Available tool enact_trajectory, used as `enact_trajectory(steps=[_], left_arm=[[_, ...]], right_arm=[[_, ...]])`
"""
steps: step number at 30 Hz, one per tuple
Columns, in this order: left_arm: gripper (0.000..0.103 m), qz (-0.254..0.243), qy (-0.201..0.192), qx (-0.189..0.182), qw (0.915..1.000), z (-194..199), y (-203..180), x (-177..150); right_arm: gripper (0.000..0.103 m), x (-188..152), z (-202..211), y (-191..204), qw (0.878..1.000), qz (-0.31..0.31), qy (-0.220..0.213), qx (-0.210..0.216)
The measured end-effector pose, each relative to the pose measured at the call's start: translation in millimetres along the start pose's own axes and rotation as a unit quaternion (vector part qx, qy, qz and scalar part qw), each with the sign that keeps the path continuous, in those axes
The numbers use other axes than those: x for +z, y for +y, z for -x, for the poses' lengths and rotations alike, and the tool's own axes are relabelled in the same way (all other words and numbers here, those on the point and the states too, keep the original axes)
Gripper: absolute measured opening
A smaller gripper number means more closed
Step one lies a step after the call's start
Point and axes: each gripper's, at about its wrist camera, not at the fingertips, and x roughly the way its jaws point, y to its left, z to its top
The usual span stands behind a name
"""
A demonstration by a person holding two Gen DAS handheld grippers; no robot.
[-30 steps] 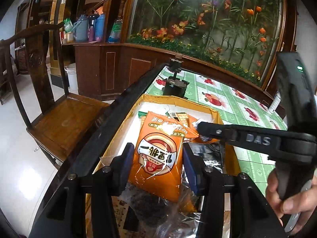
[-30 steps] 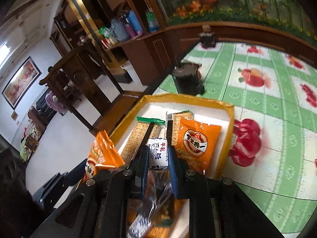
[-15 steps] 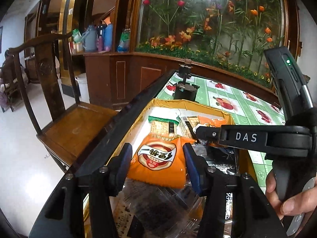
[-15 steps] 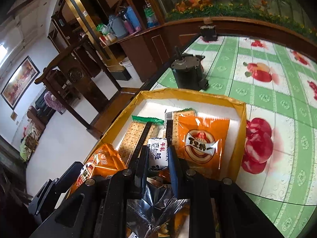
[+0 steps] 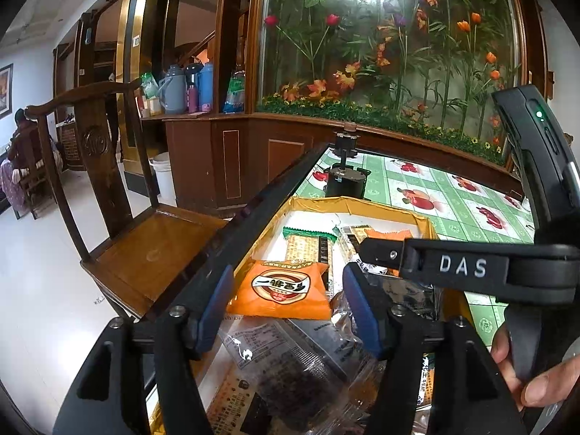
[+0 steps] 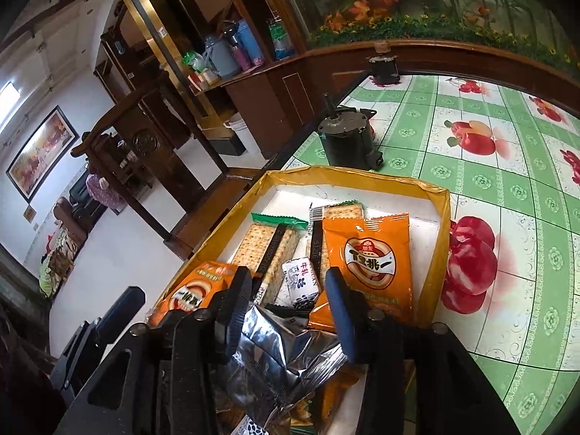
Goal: Organize snacks
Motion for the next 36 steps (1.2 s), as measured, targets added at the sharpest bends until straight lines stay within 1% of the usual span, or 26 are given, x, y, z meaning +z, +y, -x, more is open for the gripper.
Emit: enact_trajectory(steps=[3, 5, 8, 10, 13, 19, 22, 24, 25, 28, 29, 30, 33, 36], left_arm=[[0.066, -0.005, -0.005, 0.003, 1.0000, 1, -1, 0], [0.070, -0.006, -0.008, 0.002, 0.9999, 2, -2, 1], [0.073, -0.007, -0.013, 0.004, 0.9999, 3, -2, 1], [0.080, -0.006, -0.017, 0.002, 0.9998, 4, -2, 1], [0.082, -0.007, -0.028, 0.002, 0.9996, 9, -3, 0], [0.084, -0.009, -0.037, 0.003, 0.9993, 13, -4, 1], [0.084, -0.004, -0.045, 0.001, 0.9990, 17, -3, 1], [0.085, -0.002, -0.050, 0.001, 0.9987, 19, -2, 1], [0.087, -0.002, -0.052, 0.003, 0.9986, 19, -3, 0], [0.087, -0.001, -0.056, 0.002, 0.9984, 21, -2, 1], [0.087, 0.000, -0.058, 0.002, 0.9983, 21, -2, 1], [0.087, 0.001, -0.058, 0.003, 0.9983, 21, -2, 1], [0.087, 0.000, -0.059, 0.004, 0.9983, 21, -2, 1], [0.087, -0.001, -0.058, 0.005, 0.9983, 22, -1, 2]], right_arm=[[0.051, -4, 1, 4, 1.000, 0.010, 0.000, -0.002], [0.051, -6, 2, 7, 1.000, 0.017, -0.001, -0.003], [0.053, -7, 7, 10, 1.000, 0.021, -0.008, -0.001], [0.057, -7, 10, 10, 1.000, 0.021, -0.011, 0.001], [0.062, -8, 19, 12, 0.999, 0.030, -0.025, -0.009], [0.065, -16, 39, 21, 0.996, 0.059, -0.050, -0.042], [0.065, -20, 53, 24, 0.992, 0.066, -0.077, -0.074], [0.065, -23, 60, 23, 0.990, 0.065, -0.085, -0.093], [0.067, -24, 64, 22, 0.989, 0.061, -0.088, -0.099], [0.067, -28, 73, 12, 0.991, 0.037, -0.092, -0.085], [0.067, -30, 76, 5, 0.992, 0.020, -0.098, -0.071], [0.067, -31, 79, 1, 0.993, 0.011, -0.101, -0.067], [0.066, -34, 85, -12, 0.991, -0.012, -0.111, -0.067], [0.062, -35, 93, -23, 0.991, -0.035, -0.119, -0.046]])
